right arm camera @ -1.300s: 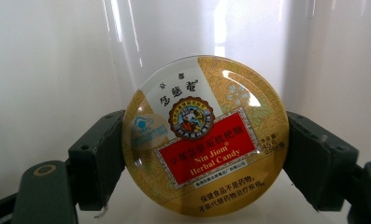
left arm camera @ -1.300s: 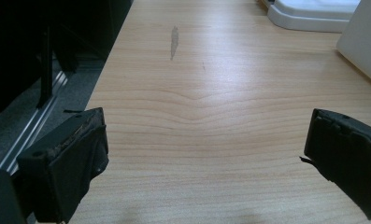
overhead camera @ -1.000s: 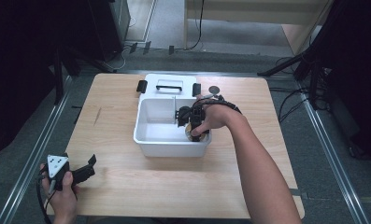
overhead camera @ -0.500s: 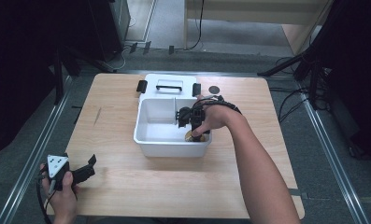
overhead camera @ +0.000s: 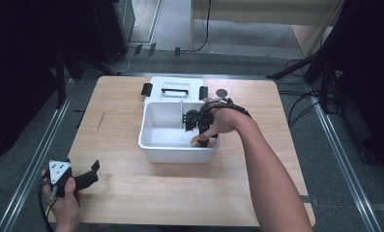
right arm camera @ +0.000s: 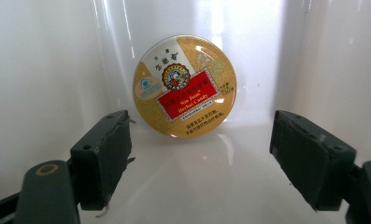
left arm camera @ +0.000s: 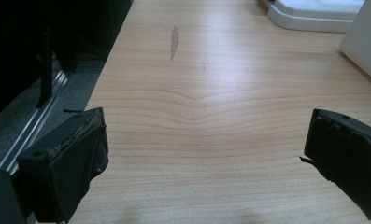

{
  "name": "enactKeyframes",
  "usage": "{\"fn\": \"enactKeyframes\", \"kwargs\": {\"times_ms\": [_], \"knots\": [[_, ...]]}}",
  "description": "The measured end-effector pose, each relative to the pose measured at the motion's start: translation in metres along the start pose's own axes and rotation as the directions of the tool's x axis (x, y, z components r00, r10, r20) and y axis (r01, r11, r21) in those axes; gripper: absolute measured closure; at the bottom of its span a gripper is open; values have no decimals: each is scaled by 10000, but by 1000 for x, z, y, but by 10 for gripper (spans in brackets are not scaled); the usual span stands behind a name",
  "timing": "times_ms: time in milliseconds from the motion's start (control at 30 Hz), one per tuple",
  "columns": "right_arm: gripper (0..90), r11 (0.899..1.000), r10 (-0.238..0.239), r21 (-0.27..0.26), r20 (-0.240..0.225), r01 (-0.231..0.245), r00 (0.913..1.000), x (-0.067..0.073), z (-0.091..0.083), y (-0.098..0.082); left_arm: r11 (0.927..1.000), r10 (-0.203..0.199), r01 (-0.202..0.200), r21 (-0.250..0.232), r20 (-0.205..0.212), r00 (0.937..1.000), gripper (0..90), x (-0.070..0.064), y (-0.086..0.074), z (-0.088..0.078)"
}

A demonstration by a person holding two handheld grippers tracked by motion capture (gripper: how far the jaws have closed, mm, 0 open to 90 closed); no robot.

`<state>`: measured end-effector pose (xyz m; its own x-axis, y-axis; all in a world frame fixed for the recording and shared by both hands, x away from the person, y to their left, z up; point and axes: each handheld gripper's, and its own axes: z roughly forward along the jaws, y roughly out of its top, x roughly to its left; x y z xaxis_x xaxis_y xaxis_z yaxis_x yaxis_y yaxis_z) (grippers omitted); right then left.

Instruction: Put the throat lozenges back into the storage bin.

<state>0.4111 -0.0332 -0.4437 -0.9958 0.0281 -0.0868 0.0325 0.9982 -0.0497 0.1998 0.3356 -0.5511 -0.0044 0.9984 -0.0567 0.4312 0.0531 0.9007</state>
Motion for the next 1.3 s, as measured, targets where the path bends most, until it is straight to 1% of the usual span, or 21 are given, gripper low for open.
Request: {"fn": "enactKeyframes", "kwargs": {"times_ms": [67,233,333,433,500,633,833,900,933,1067,1100,1133,1200,1233,1267,1300], "knots": [[229,10000,29,-59,8,-29,10000,1,-3,-1,10000,6,-6,3,-2,10000,1,0,0,0],[292,9987,-11,-513,115,17,9999,2,-11,-3,10000,19,-19,10,-16,10000,1,0,0,0],[302,9977,19,-676,76,-14,10000,3,-16,-6,10000,22,-22,2,-37,10000,1,-1,0,0],[307,9972,25,-751,132,-15,9999,4,-21,-8,10000,24,-24,9,-50,10000,1,-1,0,0],[319,9960,56,-895,151,-42,9999,5,-24,-10,10000,38,-38,16,-48,10000,1,-1,0,0],[318,9935,184,-1126,176,-163,9997,7,-32,-14,10000,23,-23,-4,-53,10000,1,-1,0,0],[314,9898,118,-1423,291,-76,9995,9,-44,-21,10000,71,-71,0,-67,10000,1,-1,0,0],[314,9885,250,-1500,310,-201,9992,10,-48,-23,10000,83,-83,13,-68,9999,1,-1,0,0],[314,9879,220,-1541,349,-163,9992,10,-50,-25,10000,80,-80,18,-68,9999,1,-1,0,0],[311,9851,361,-1697,389,-290,9986,12,-58,-31,9999,102,-102,12,-73,9999,1,-1,0,0],[311,9828,208,-1845,442,-123,9988,11,-59,-32,9999,104,-104,14,-74,9999,1,-1,0,0],[311,9832,412,-1794,420,-331,9983,12,-61,-34,9999,105,-105,9,-78,9999,1,-1,0,0],[308,9811,370,-1917,447,-277,9983,12,-64,-39,9999,118,-118,3,-83,9999,1,-1,0,0],[308,9806,517,-1914,415,-429,9978,13,-65,-41,10000,93,-93,-11,-78,9999,1,-2,0,0],[307,9784,438,-2042,460,-335,9980,12,-66,-43,10000,95,-95,-12,-92,9999,1,-2,0,0],[306,9773,498,-2082,457,-392,9977,12,-67,-46,9999,99,-100,-14,-103,9999,1,-2,0,0]]}}
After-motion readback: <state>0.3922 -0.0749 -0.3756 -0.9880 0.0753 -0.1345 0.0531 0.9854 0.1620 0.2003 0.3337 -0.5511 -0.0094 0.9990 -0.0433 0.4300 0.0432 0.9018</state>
